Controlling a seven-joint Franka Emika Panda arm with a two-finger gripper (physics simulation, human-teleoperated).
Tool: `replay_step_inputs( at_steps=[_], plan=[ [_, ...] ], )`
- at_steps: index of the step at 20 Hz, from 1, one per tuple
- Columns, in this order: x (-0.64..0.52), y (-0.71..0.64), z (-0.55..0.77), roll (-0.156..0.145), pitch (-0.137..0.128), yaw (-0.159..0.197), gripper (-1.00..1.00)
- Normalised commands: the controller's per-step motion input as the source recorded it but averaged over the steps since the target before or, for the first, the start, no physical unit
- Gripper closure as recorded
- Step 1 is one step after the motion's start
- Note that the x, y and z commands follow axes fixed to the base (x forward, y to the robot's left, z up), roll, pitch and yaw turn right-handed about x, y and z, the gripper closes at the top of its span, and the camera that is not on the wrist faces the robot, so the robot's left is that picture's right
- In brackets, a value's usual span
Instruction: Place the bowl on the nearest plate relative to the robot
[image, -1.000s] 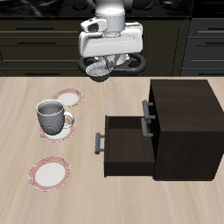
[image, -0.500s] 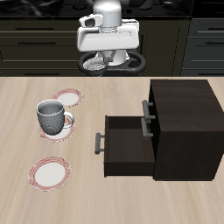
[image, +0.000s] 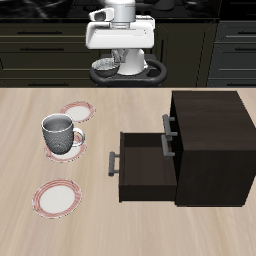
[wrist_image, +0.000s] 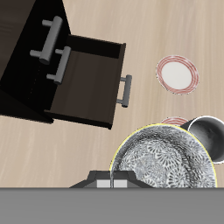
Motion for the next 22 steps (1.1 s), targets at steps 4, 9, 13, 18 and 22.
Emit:
replay_step_inputs(
  at_steps=[4, 9, 13, 18, 22],
  plan=[
    [-0.22, -0.19, 0.04, -0.013, 0.013, -0.037, 1.0],
    [-0.34, -0.13, 0.01, -0.016, -0.028, 0.019, 1.0],
    [-0.24, -0.17, -0.21, -0.004, 0.029, -0.007, 1.0],
    [-0.31, -0.18, -0.15, -0.02, 0.008, -0.013, 1.0],
    [-0.33, -0.05, -0.05, -0.016, -0.027, 0.003, 1.0]
  ],
)
